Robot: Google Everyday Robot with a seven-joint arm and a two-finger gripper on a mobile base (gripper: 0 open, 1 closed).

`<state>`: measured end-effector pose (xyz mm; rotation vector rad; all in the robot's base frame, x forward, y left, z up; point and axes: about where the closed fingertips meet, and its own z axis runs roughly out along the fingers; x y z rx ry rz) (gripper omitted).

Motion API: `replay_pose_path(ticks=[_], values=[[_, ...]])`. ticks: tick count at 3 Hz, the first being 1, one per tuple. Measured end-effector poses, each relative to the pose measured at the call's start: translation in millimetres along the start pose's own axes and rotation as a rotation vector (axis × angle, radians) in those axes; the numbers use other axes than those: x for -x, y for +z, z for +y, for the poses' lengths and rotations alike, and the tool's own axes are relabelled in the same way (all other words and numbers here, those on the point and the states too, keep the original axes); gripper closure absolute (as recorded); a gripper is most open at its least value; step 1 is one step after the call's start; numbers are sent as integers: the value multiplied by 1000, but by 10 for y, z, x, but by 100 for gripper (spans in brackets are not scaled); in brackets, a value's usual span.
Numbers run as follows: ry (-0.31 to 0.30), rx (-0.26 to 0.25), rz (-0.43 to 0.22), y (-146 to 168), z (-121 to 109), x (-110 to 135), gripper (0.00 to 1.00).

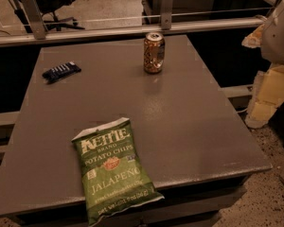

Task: Move green jalapeno chip bag near rxbar blueberry

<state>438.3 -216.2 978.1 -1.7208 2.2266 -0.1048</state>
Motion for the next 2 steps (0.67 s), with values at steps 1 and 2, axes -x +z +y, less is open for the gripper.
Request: replay_pose_path(ticks=[1,2], values=[[0,0,0,0,0,0,0],[-4,10,-29,70,31,51,0]])
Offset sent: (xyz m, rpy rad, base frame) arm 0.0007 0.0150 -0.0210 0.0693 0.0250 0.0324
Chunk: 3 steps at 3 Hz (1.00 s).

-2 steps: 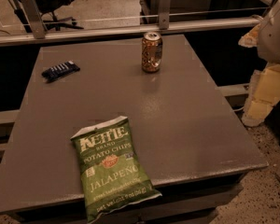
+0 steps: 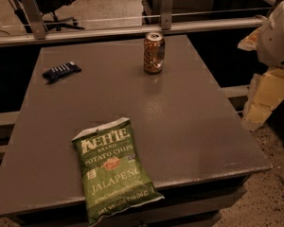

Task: Move green jalapeno chip bag near rxbar blueberry

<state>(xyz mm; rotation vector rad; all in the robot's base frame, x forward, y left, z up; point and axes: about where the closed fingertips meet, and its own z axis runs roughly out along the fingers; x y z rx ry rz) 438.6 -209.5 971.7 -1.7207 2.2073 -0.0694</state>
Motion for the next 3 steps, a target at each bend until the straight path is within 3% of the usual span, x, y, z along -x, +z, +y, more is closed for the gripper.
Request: replay_pose_path(ticks=[1,3], values=[[17,56,-82,345,174,264,0],[76,276,-272,1307,694,1076,0]])
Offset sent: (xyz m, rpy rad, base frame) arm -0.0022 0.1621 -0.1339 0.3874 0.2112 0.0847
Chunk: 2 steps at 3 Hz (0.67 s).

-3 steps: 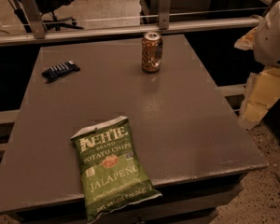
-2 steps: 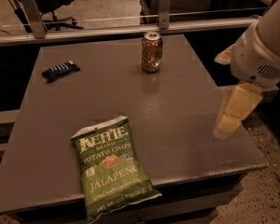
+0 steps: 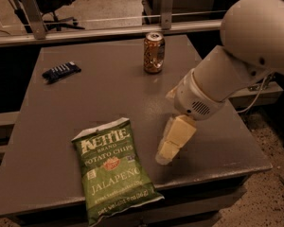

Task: Move green jalapeno chip bag near rxbar blueberry

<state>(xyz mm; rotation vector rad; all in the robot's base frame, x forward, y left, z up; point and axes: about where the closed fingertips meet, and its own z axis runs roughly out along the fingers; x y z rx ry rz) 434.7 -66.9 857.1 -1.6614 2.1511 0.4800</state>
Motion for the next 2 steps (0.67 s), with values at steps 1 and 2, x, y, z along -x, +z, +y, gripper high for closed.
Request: replay_pose_path(ticks=[1,2], values=[[38,95,-66,379,127,202,0],[56,168,-106,551,220,418,0]])
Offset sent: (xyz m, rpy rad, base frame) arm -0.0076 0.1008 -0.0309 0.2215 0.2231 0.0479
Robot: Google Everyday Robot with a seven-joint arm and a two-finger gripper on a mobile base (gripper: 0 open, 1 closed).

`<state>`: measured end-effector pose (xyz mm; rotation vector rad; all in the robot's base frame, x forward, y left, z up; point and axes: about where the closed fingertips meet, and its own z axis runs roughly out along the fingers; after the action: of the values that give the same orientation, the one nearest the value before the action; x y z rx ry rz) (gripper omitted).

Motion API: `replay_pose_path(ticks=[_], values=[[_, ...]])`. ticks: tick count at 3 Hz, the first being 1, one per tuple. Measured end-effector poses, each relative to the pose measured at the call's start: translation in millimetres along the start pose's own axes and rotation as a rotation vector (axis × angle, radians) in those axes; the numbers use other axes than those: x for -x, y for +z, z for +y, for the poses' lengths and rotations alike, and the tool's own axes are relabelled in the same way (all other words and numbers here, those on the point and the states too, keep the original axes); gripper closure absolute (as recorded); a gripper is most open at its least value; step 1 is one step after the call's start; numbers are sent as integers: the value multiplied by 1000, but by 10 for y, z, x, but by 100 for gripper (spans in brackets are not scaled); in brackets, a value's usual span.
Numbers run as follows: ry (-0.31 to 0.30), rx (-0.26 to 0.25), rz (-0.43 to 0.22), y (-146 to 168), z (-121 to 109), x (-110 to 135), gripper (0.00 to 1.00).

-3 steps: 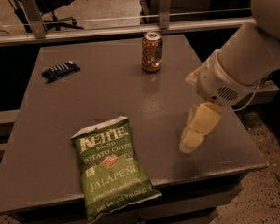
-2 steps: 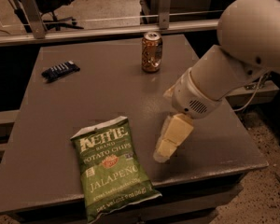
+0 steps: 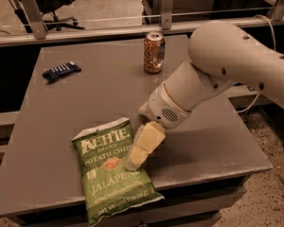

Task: Move green jalapeno chip bag near rxbar blueberry

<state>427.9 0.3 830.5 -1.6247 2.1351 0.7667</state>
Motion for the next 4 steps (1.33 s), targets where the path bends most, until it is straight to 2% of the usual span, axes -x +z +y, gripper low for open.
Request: replay_pose_path(ticks=[1,2,3,4], values=[[1,37,-32,-25,35,143,0],[-29,42,-55,-21,140,243,0],[-29,50,-56,73,220,203,18],[-26,35,-57,36,223,152,41]])
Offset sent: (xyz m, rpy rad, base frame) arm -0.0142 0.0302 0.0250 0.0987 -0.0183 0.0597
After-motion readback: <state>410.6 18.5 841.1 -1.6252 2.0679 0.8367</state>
